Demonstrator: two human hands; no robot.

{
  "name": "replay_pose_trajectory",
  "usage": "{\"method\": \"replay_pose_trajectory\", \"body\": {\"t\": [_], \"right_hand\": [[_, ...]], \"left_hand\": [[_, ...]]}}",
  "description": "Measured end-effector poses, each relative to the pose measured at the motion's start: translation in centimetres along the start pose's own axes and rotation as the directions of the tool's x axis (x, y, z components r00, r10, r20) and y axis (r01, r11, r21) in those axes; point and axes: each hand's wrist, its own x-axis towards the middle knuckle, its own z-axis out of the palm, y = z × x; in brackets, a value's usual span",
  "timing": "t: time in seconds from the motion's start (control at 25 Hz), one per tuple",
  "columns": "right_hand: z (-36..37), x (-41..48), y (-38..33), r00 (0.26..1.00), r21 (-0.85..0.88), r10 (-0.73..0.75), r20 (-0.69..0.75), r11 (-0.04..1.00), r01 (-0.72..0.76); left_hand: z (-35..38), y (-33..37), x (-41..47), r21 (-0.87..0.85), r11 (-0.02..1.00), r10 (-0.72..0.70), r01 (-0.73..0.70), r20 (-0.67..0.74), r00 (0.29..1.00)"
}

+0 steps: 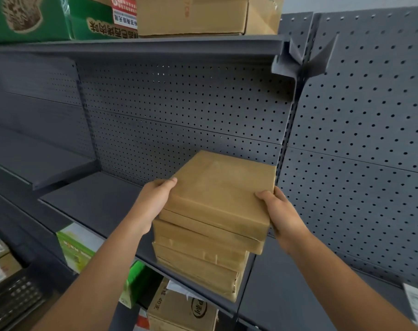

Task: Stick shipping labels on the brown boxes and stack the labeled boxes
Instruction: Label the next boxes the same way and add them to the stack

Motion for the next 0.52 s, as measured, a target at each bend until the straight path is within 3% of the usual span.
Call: {"method": "replay_pose_trajectory", "body": {"t": [0.52], "right_hand": [[-21.6,-9.2,2.2,0.963,0.061,0.002,-0.271,0.998,0.015]], "left_hand": [[18.1,0.4,-10.8,0.135,0.962,0.188,-0.236,0.297,0.936]]}}
